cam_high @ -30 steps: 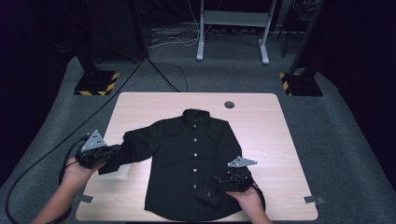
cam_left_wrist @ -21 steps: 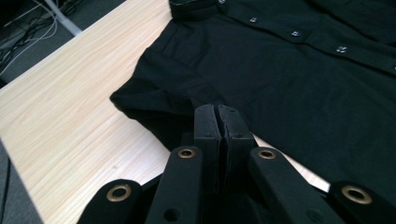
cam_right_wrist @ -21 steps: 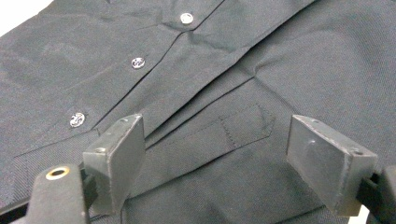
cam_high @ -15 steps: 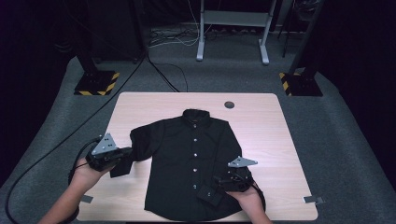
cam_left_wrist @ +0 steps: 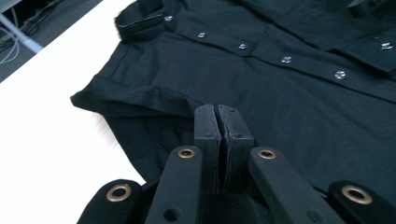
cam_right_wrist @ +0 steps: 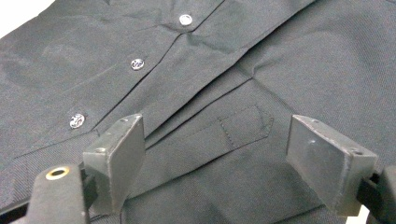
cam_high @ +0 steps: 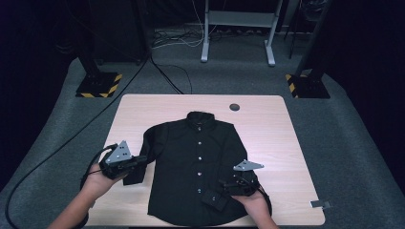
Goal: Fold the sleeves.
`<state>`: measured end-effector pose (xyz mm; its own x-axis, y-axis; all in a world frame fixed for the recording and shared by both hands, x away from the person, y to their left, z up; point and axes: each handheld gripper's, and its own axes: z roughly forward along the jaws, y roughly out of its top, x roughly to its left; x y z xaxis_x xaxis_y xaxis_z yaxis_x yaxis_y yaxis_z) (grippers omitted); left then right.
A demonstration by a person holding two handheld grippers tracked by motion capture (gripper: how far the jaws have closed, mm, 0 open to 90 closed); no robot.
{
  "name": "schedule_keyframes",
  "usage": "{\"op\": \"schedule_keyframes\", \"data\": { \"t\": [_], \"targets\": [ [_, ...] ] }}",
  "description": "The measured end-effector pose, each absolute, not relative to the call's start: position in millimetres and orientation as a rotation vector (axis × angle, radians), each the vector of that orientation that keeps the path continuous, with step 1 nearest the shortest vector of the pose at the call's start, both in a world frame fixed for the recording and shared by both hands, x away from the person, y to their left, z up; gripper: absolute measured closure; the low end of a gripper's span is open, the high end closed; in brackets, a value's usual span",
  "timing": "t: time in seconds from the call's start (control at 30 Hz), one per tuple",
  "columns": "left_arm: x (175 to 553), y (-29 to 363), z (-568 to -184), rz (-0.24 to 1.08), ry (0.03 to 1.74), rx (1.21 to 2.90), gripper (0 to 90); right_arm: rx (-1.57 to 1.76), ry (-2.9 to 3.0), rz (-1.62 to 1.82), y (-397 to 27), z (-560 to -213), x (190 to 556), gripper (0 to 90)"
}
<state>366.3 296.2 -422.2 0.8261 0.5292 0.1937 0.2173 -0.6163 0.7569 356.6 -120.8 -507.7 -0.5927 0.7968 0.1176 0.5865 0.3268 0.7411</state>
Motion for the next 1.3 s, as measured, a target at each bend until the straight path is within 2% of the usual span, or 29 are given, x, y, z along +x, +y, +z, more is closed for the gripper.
{"op": "schedule_keyframes", "data": {
  "t": [1.3],
  "targets": [
    [366, 230, -453, 0.379, 0.411, 2.301, 86.0, 1.249, 2.32, 1.131, -122, -506, 357, 19.0]
  ]
}}
